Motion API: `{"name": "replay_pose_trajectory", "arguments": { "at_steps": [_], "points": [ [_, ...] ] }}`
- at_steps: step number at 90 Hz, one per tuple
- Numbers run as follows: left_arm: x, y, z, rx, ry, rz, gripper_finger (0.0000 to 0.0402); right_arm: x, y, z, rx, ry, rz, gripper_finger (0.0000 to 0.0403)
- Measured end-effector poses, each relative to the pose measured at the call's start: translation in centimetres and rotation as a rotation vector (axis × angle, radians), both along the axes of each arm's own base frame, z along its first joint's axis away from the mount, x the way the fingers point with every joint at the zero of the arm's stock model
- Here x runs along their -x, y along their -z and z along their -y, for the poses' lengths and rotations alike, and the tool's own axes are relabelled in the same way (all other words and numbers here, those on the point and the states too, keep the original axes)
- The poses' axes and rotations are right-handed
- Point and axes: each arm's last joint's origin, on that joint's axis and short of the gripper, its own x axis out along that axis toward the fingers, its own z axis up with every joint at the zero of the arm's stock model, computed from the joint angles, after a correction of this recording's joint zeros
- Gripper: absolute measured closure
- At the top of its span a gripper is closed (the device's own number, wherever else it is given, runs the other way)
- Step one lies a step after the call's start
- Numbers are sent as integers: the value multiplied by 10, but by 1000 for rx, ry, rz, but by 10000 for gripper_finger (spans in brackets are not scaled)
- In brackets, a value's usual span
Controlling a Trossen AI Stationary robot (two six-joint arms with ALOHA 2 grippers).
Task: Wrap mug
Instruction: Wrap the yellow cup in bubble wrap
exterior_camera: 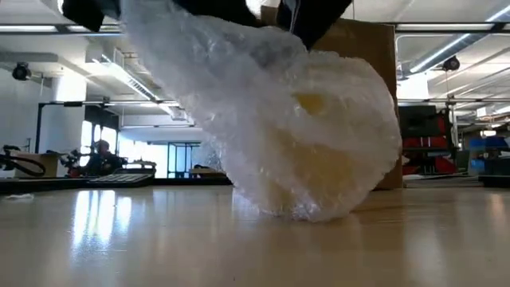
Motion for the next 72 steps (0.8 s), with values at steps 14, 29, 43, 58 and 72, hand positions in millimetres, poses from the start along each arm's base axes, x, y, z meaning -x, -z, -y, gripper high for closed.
{"name": "replay_pose_trajectory", "arguments": {
  "at_steps": [14, 29, 43, 58, 72],
  "points": [
    [6, -16, -2, -1, 6, 22, 401, 0, 1, 1, 49, 9, 16, 400],
    [21, -36, -5, -9, 15, 7, 401, 1, 11, 4, 121, 41, 13, 400],
    [42, -50, -7, 5, 9, -76, 401, -1, 31, 1, 119, 44, 3, 400],
    [64, -43, -4, 18, -29, -246, 401, -2, 45, -4, 91, 31, -13, 400],
    [76, -9, 2, 41, -76, -382, 401, -4, 51, -4, 86, 38, -22, 400]
  ]
}}
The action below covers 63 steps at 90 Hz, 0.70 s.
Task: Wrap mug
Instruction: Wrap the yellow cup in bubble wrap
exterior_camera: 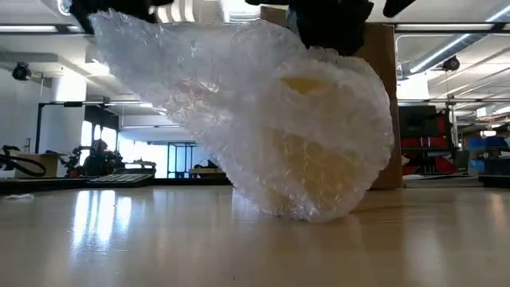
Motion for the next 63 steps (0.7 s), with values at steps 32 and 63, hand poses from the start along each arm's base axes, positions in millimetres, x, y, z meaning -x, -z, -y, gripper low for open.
{"name": "replay_pose_trajectory", "arguments": {
  "at_steps": [32, 63],
  "points": [
    [-28, 31, 11, 83, 57, 371, 402, -3, 5, 0, -10, -1, 1, 400],
    [-61, 27, -10, 7, 7, 415, 402, -1, -17, 0, -10, -33, -10, 400]
  ]
}}
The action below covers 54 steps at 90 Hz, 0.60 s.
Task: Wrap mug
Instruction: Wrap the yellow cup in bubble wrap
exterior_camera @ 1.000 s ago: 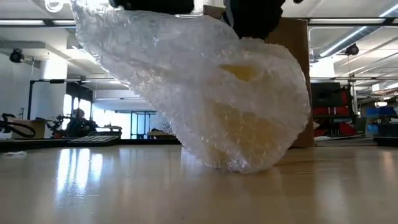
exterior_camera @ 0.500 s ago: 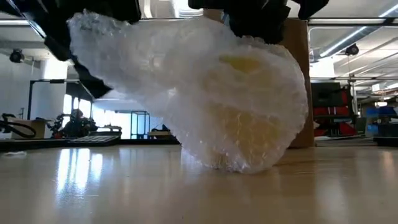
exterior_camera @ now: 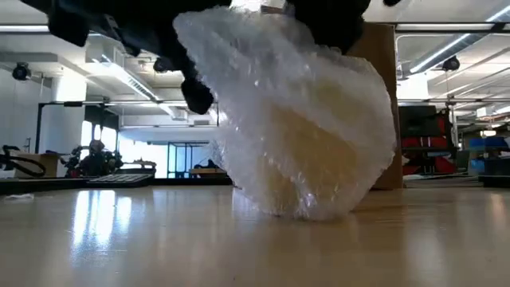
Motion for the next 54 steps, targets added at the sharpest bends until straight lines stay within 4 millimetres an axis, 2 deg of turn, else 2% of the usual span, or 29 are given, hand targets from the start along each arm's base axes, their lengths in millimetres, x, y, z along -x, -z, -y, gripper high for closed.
{"name": "replay_pose_trajectory", "arguments": {
  "at_steps": [17, 31, 42, 54],
  "points": [
    [0, 2, -1, -2, -3, -17, 402, 7, -38, 2, 11, -25, -39, 400],
    [0, 2, -1, 14, -10, -17, 402, 0, -48, -6, -69, -101, 51, 400],
    [0, 2, -1, 20, -12, -18, 402, -7, -33, -14, -143, -166, 102, 400],
    [0, 2, -1, 21, -10, -19, 402, -4, 4, -10, -117, -124, -3, 400]
  ]
}}
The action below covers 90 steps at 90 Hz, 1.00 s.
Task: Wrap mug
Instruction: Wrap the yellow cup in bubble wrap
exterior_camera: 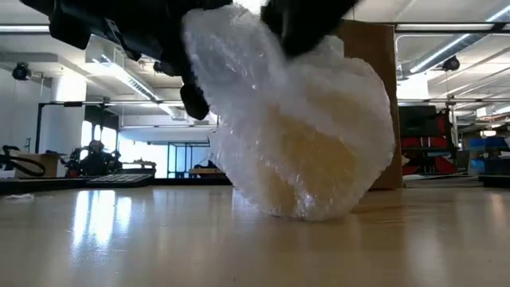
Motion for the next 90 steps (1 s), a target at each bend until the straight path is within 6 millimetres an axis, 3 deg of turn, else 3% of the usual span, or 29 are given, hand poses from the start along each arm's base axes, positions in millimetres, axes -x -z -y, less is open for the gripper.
{"name": "replay_pose_trajectory", "arguments": {
  "at_steps": [15, 29, 42, 58, 80, 90],
  "points": [
    [0, -9, 2, 22, 36, 20, 402, 7, 29, 9, 62, 76, -74, 401],
    [6, -27, 7, 44, 104, 8, 402, 6, 32, 10, 63, 88, -81, 401],
    [25, -42, 12, 42, 110, -118, 402, 6, 32, 10, 62, 88, -79, 401],
    [46, -21, 14, -98, -75, -286, 402, 4, 32, 9, 53, 87, -55, 401],
    [19, -22, 15, -158, -94, -35, 402, 2, 33, 8, 49, 78, -40, 401],
    [9, -14, 10, -155, -77, -15, 402, 3, 31, 9, 48, 79, -41, 401]
  ]
}}
